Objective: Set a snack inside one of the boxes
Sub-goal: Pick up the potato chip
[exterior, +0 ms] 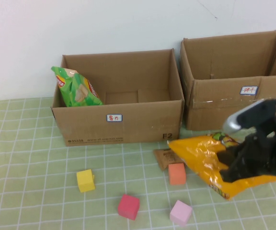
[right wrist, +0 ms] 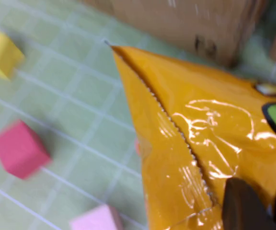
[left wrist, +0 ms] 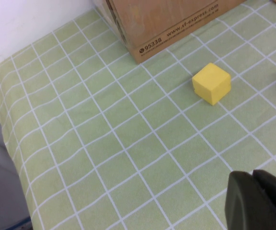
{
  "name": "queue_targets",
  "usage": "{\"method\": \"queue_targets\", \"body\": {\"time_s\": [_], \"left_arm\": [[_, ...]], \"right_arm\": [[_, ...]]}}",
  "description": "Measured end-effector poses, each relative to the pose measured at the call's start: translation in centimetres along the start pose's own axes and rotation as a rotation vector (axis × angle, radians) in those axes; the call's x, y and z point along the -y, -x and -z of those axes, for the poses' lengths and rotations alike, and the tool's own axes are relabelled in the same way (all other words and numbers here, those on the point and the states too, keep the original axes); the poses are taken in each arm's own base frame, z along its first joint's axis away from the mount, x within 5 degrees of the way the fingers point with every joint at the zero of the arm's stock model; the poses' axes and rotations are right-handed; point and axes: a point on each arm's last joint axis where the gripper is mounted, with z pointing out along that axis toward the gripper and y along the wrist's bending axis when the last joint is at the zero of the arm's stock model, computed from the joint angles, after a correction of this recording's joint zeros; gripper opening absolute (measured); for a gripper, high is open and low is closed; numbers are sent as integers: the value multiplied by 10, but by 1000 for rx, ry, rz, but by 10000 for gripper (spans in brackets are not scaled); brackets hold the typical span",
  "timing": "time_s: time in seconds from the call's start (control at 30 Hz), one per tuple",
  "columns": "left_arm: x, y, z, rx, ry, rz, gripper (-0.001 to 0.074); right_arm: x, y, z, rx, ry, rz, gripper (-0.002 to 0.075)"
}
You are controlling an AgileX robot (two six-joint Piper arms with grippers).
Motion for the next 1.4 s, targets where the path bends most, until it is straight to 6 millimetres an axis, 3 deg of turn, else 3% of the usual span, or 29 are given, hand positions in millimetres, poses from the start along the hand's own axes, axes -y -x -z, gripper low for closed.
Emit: {"method": "queue_targets", "body": {"time_s": [0.13,0.3,0.5,0.63,0.83,1.03,1.2,1.4], "left_arm": [[0,0,0,3,0,0,-1],[0,0,0,3,0,0,-1],[0,0,0,3,0,0,-1],[0,0,0,3,0,0,-1],[0,0,0,3,0,0,-1],[1,-1,-2,6,-3,-2,-1],[1,-2,-3,6,-5,-3,-1],[1,-2,-3,10,-5,-3,-1]], "right_arm": [[-7,14,21,79,44,-7,64],[-16,47,45,200,119,-2,64],[-20,85,64,313,156,29,63],[-20,97,70,356,147,71,62],[-25,84,66,269,196,178,62],[-39,44,51,94,298,164,62],[-76,7,40,-41,364,370,62],[-110,8,39,46,325,545,87]]}}
